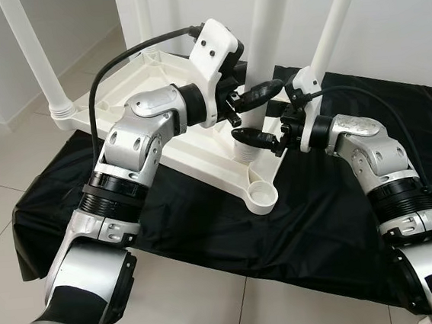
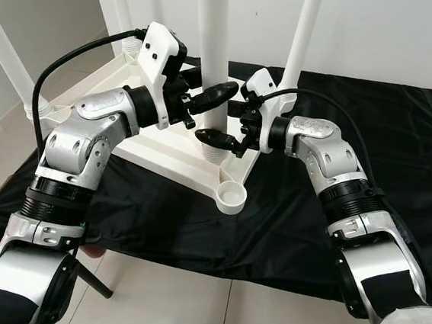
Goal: Building children table
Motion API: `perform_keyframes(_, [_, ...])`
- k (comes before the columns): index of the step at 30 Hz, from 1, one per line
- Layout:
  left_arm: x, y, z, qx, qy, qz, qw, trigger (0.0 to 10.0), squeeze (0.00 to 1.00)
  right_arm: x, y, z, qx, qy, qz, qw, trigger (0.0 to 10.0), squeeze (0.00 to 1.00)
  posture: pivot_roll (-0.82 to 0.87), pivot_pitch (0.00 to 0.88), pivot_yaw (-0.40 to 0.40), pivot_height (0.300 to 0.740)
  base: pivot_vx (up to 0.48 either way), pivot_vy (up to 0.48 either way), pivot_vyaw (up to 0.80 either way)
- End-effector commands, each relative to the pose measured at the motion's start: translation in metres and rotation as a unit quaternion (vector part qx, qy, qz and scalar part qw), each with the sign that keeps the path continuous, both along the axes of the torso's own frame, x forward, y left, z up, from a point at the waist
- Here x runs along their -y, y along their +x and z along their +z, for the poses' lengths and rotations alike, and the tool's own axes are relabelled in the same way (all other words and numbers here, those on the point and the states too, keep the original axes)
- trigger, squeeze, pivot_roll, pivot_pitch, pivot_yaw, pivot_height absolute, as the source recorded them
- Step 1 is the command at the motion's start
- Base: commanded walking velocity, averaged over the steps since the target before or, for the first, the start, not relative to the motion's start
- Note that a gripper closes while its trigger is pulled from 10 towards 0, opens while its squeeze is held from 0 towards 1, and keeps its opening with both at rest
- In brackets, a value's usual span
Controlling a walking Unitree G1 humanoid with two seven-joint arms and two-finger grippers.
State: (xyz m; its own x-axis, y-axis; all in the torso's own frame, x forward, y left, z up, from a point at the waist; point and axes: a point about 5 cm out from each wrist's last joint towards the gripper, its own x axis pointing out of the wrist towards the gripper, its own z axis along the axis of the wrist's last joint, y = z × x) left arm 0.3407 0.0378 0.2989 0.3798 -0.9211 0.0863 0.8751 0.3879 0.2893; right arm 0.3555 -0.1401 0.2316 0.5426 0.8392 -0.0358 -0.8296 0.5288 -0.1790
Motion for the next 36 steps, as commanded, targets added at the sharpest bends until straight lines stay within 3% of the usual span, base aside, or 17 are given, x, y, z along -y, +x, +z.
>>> perform_keyframes(1, [0.001,-0.002,0.01,0.019,0.0,-0.012,1.0,10.0,0.0,0.0,-0.002,-0.002,-0.003,-0.005,0.003,1.0,10.0,0.0,0.01,0.0,-0.078,0.74,0.0,0.0,0.0])
perform_keyframes(5, [0.002,-0.002,0.011,0.019,-0.001,-0.014,1.0,10.0,0.0,-0.002,-0.003,-0.002,-0.003,0.0,0.006,1.0,10.0,0.0,0.01,0.0,-0.075,0.74,0.0,0.0,0.0])
perform_keyframes(6, [0.002,-0.002,0.011,0.019,-0.001,-0.014,1.0,10.0,0.0,-0.002,-0.003,-0.002,-0.002,0.001,0.006,1.0,8.7,0.0,0.01,0.0,-0.075,0.74,0.0,0.0,0.0])
perform_keyframes(8, [0.003,-0.002,0.011,0.019,-0.001,-0.015,1.0,10.0,0.0,-0.002,-0.003,-0.002,-0.002,0.002,0.006,1.0,9.4,0.0,0.01,0.0,-0.074,0.74,0.0,0.0,0.0])
perform_keyframes(10, [0.003,-0.002,0.011,0.018,-0.002,-0.015,1.0,10.0,0.0,-0.003,-0.003,-0.002,-0.002,0.003,0.006,1.0,8.7,0.0,0.01,0.0,-0.074,0.74,0.0,0.0,0.0])
perform_keyframes(11, [0.003,-0.002,0.012,0.018,-0.002,-0.015,1.0,10.0,0.0,-0.004,-0.003,-0.002,-0.002,0.004,0.007,1.0,4.7,0.0,0.01,0.0,-0.073,0.74,0.0,0.0,0.0])
perform_keyframes(12, [0.003,-0.002,0.012,0.018,-0.002,-0.015,1.0,10.0,0.0,-0.004,-0.003,-0.002,-0.002,0.005,0.007,1.0,4.7,0.0,0.01,0.0,-0.073,0.74,0.0,0.0,0.0])
perform_keyframes(14, [0.003,-0.002,0.012,0.018,-0.002,-0.015,1.0,10.0,0.0,-0.005,-0.003,-0.001,0.002,0.011,0.006,1.0,1.1,0.0,0.01,0.0,-0.073,0.74,0.0,0.0,0.0])
perform_keyframes(20, [0.003,-0.001,0.012,0.017,-0.002,-0.014,1.0,10.0,0.0,-0.005,-0.002,0.002,0.008,0.019,0.0,1.0,0.0,0.0,0.01,0.0,-0.073,0.74,0.0,0.0,0.0])
perform_keyframes(25, [0.003,0.0,0.012,0.017,-0.002,-0.013,1.0,10.0,0.0,-0.004,-0.001,0.003,0.011,0.022,-0.003,1.0,0.0,0.0,0.01,0.0,-0.074,0.74,0.0,0.0,0.0])
perform_keyframes(26, [0.002,0.0,0.012,0.017,-0.002,-0.012,1.0,10.0,0.0,-0.004,0.0,0.004,0.013,0.024,-0.007,1.0,2.7,0.0,0.01,0.0,-0.074,0.74,0.0,0.0,0.0])
perform_keyframes(27, [0.002,0.0,0.012,0.017,-0.002,-0.012,1.0,10.0,0.0,-0.004,0.0,0.004,0.013,0.024,-0.007,1.0,2.7,0.0,0.01,0.0,-0.074,0.74,0.0,0.0,0.0])
perform_keyframes(28, [0.002,0.0,0.011,0.018,-0.002,-0.012,1.0,10.0,0.0,-0.004,0.001,0.005,0.014,0.027,-0.01,0.999,10.0,0.0,0.01,0.0,-0.074,0.74,0.0,0.0,0.0])
perform_keyframes(29, [0.002,0.0,0.012,0.019,-0.002,-0.012,1.0,10.0,0.0,-0.004,0.002,0.006,0.016,0.028,-0.015,0.999,10.0,1.0,0.01,0.0,-0.074,0.74,0.0,0.0,0.0])
perform_keyframes(32, [0.002,0.0,0.012,0.019,-0.002,-0.012,1.0,10.0,0.0,-0.003,0.003,0.007,0.017,0.031,-0.018,0.999,10.0,1.0,0.01,0.0,-0.073,0.74,0.0,0.0,0.0])
perform_keyframes(33, [0.002,0.0,0.012,0.02,-0.002,-0.011,1.0,10.0,0.0,-0.003,0.003,0.008,0.019,0.031,-0.017,0.999,10.0,0.0,0.01,0.0,-0.074,0.74,0.0,0.0,0.0])
perform_keyframes(36, [0.002,0.0,0.013,0.021,-0.002,-0.012,1.0,10.0,0.0,-0.004,0.001,0.011,0.022,0.036,-0.009,0.999,10.0,0.0,0.01,0.0,-0.073,0.74,0.0,0.0,0.0])
